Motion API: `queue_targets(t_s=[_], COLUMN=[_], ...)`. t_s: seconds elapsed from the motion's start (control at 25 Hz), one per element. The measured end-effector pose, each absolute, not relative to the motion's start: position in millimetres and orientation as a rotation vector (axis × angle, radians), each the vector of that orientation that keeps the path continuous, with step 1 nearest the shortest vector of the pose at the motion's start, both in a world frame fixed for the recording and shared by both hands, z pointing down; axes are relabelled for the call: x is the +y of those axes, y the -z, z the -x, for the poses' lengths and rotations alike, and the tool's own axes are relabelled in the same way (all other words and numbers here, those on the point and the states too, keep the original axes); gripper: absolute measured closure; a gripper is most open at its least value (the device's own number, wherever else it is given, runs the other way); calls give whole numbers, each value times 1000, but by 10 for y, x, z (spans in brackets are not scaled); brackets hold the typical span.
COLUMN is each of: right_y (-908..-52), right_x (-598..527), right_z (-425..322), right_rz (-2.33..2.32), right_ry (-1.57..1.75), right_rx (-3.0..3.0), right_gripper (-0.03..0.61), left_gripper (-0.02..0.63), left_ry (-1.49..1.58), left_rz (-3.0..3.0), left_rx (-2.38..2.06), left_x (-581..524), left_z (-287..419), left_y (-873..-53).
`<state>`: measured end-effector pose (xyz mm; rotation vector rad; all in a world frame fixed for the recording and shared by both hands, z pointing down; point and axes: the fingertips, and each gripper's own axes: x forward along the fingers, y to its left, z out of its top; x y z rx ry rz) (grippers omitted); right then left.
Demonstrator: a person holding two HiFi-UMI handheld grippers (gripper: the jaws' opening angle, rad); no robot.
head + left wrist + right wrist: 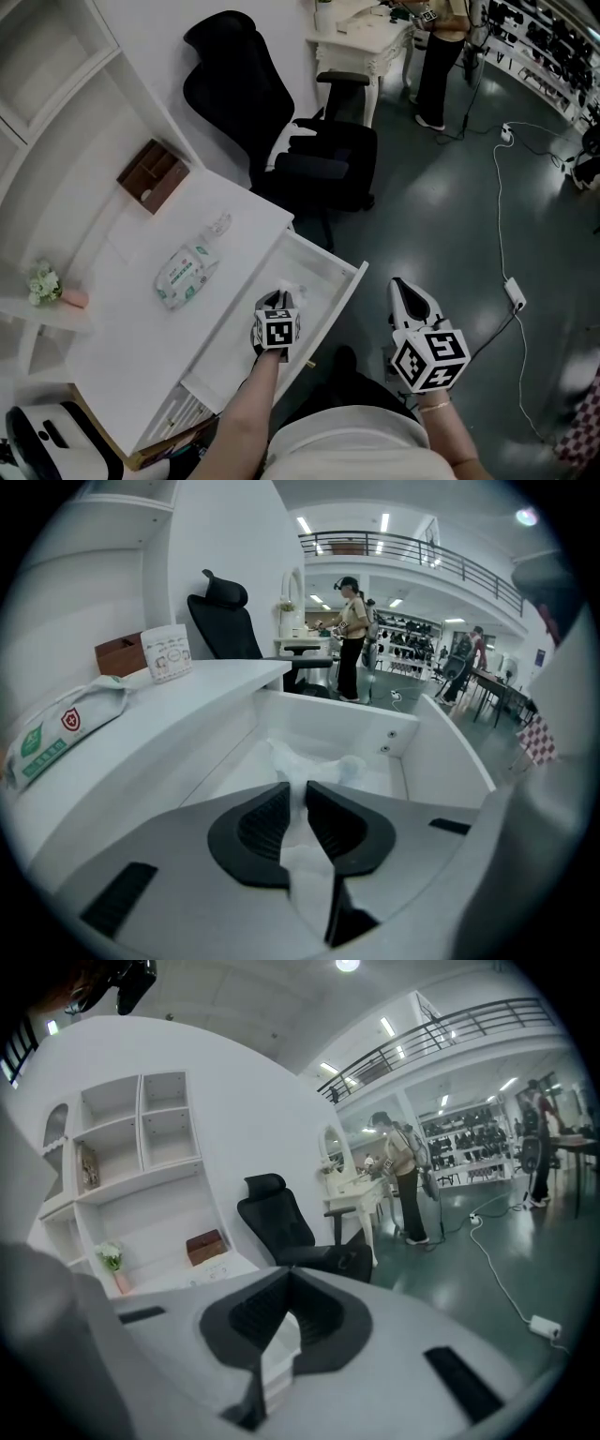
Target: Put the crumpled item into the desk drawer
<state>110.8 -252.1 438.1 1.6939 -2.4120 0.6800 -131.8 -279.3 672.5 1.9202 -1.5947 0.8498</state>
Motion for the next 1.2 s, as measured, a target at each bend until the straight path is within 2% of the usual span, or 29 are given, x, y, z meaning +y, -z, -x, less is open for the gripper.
queue_targets(t_s=[0.48, 1.2], right_y=[-4391, -4440], right_x=[-2596, -2635], right_z=[-1103, -1061], right_rz=[-1688, -1679], right_ry=[-685, -708], right_rx=[-2401, -2393], right_gripper=[577, 577], left_gripper=[563, 538], left_ry=[-995, -1019], left_rz=[-1834, -1794], left_rx=[-1499, -1449], left_x=[-2696, -2696], left_z=[1409, 1454], left_y=[-7084, -7228])
